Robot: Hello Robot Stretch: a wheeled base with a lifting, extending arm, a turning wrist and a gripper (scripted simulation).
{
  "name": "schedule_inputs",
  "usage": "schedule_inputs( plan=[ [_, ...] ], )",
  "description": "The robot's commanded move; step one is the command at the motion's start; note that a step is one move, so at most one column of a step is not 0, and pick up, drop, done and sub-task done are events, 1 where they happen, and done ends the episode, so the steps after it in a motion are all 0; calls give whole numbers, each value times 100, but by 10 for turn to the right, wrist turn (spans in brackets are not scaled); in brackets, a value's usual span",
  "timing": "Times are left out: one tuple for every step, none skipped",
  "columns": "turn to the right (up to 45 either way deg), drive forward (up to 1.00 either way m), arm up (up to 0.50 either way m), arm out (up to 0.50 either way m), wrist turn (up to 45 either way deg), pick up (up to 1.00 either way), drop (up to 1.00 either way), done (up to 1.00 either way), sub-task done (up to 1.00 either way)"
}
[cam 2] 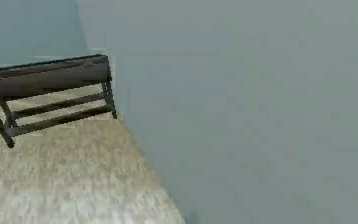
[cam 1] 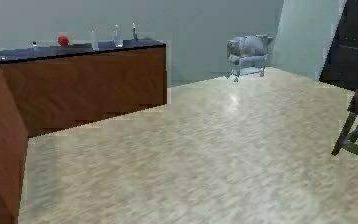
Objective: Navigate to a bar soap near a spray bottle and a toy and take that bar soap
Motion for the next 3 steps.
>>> schedule_inputs(
  plan=[
    [-330, 0, 0, 0, 0, 0, 0, 0, 0],
    [0, 15, 0, 0, 0, 0, 0, 0, 0],
    [-450, 0, 0, 0, 0, 0, 0, 0, 0]
  ],
)
